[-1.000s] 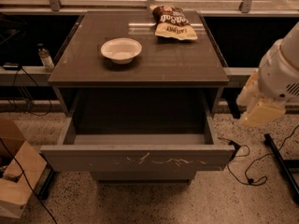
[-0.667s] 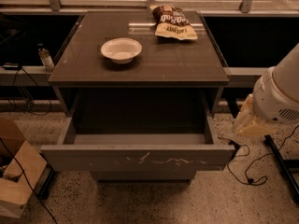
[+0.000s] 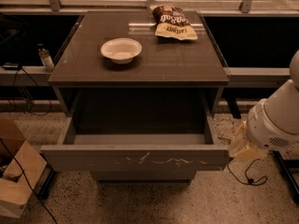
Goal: Close top drawer
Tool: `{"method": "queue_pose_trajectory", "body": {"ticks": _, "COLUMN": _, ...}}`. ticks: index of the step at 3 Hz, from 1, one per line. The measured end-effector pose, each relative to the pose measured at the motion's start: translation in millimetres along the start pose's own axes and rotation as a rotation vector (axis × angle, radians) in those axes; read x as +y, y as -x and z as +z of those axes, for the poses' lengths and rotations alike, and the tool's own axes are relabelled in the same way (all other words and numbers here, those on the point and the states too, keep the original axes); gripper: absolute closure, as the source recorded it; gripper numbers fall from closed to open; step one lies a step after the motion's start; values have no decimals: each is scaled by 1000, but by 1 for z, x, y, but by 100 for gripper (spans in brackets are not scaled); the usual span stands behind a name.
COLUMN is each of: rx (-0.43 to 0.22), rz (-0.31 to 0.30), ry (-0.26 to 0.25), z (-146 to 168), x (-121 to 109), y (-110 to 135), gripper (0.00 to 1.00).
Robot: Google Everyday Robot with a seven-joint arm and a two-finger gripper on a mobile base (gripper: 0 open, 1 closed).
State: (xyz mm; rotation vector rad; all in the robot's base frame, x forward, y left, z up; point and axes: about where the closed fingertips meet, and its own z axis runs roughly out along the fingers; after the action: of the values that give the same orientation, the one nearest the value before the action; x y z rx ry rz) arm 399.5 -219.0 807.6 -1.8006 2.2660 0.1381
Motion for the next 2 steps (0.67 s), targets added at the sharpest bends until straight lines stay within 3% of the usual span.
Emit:
{"method": "queue_pose_trajectory", "body": {"ticks": 1, "rx": -39, "rz": -3, "ry": 38, "z": 38, "x": -1, "y": 7, "gripper": 100}}
{"method": "queue_pose_trajectory", "body": {"ticks": 2, "rx": -98, "rz": -5, "ry": 90, "z": 108, "x": -10, "y": 18, "gripper": 100}}
